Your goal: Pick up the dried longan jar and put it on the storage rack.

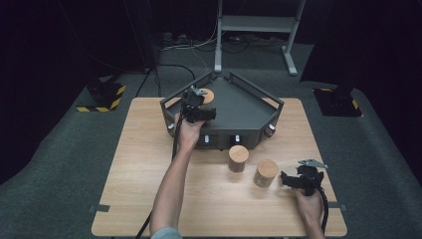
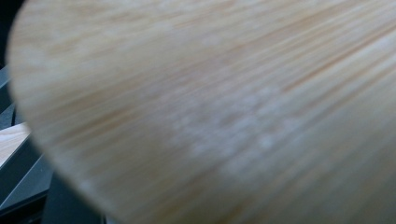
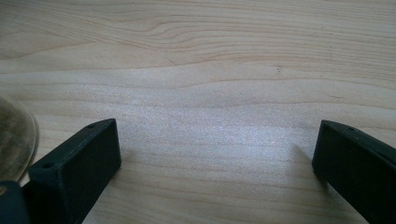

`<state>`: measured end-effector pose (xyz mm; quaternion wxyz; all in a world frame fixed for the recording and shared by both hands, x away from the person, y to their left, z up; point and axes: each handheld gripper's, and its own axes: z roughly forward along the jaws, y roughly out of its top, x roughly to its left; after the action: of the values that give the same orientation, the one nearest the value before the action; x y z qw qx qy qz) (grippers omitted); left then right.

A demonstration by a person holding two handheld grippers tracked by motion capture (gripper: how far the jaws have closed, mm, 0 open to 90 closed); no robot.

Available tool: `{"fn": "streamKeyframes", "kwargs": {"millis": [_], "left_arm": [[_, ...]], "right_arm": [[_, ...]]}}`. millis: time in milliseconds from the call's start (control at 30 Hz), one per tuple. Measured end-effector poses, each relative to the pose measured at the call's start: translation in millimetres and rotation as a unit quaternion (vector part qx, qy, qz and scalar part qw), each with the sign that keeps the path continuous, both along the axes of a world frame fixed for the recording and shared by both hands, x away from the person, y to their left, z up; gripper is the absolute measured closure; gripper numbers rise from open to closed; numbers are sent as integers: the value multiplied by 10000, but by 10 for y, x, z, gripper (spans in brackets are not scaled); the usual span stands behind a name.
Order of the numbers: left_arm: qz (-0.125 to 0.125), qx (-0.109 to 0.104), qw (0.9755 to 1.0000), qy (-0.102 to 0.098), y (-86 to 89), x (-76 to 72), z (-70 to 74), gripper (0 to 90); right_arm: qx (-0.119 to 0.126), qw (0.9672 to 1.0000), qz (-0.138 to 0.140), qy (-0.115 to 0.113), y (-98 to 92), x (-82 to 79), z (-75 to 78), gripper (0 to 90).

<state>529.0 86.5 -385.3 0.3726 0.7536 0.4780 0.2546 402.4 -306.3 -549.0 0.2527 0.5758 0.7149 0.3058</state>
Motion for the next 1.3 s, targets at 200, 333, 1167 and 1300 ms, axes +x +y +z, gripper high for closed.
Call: {"fn": "streamKeyframes", "kwargs": {"millis": [200,333,1167,1300], "left_arm": [[111,37,9999,49,34,-42,8,100],[116,117,9999,-8,65,-115,73,64],[18,-75,9999,-64,326,-461,119,53],[5,-93,9999,-66,336,-488,112,54]], "right_arm": [[0,10000,2,-2,0,0,0,5],[3,10000,3,-1,-1,1,0,5],[13,10000,0,1,0,1,0,5],[12,10000,0,0,0,1,0,5]]}}
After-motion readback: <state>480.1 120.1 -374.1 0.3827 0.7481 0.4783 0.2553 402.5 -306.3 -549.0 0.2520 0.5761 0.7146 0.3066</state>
